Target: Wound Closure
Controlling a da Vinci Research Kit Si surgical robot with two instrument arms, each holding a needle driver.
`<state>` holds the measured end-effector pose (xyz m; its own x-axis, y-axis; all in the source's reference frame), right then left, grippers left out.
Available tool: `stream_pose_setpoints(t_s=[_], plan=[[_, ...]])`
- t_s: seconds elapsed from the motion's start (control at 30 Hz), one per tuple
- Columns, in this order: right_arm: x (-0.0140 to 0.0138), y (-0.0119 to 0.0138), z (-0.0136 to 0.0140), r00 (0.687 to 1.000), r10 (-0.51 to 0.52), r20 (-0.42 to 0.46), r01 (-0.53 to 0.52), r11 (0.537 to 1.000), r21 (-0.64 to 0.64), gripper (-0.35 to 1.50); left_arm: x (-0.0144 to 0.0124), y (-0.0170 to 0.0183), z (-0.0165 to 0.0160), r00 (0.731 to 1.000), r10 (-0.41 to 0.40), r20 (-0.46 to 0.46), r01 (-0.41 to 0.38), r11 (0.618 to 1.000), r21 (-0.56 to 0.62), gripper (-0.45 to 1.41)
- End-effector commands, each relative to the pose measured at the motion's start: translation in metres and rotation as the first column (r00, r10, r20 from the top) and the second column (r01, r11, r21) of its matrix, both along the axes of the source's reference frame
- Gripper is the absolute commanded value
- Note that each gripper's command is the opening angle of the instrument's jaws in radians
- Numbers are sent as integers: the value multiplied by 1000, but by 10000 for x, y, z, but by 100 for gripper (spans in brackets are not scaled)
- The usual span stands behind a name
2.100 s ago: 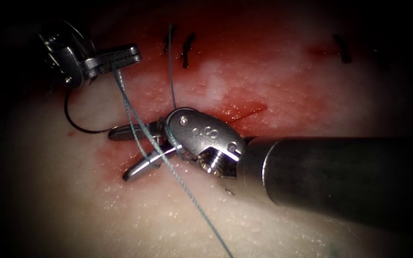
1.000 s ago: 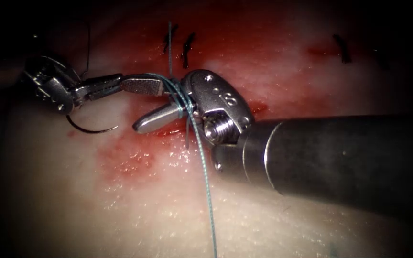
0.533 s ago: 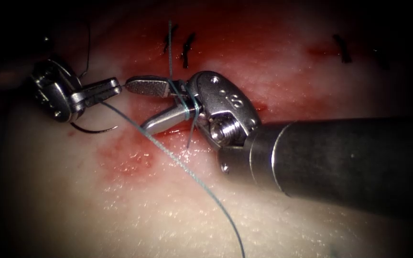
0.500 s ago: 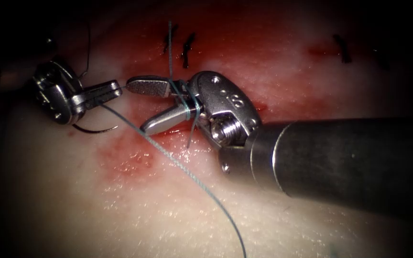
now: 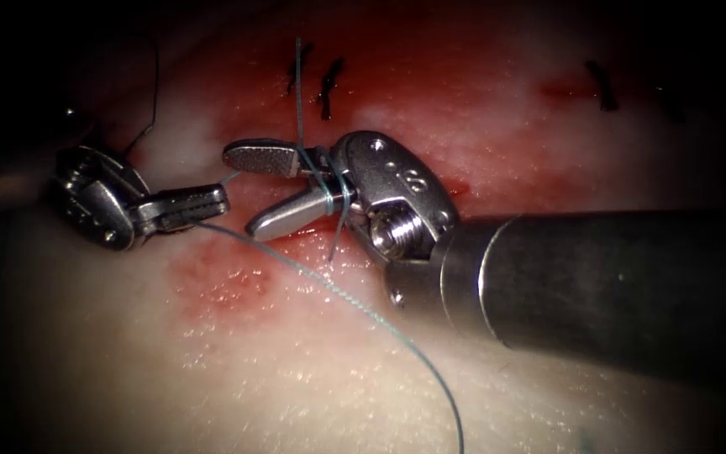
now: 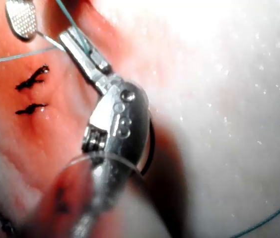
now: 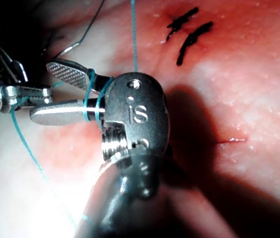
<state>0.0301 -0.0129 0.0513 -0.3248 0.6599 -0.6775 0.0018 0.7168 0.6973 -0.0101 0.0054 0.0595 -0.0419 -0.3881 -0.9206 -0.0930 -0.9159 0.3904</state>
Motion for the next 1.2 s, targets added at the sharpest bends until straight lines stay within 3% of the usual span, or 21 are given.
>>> stream_pose_setpoints(t_s=[0.03,0.37,0.77,0.97,1.2], plan=[[7,-3,6,999,0,36,0,1000,-13,108,-8,2,6,999,-12,-44,12,1000,2,-45],[0,-2,6,981,59,183,-52,998,-41,106,-40,-27,-2,969,21,-244,-13,999,35,-45],[-14,-4,6,948,145,284,-137,989,-48,106,-53,-46,6,959,25,-283,14,991,134,-45],[-44,8,15,889,242,389,-229,970,-81,106,-66,-51,8,960,3,-280,65,970,233,-45],[-49,20,21,851,266,452,-255,963,-85,105,-66,-37,-8,965,-25,-260,97,959,266,-45]])
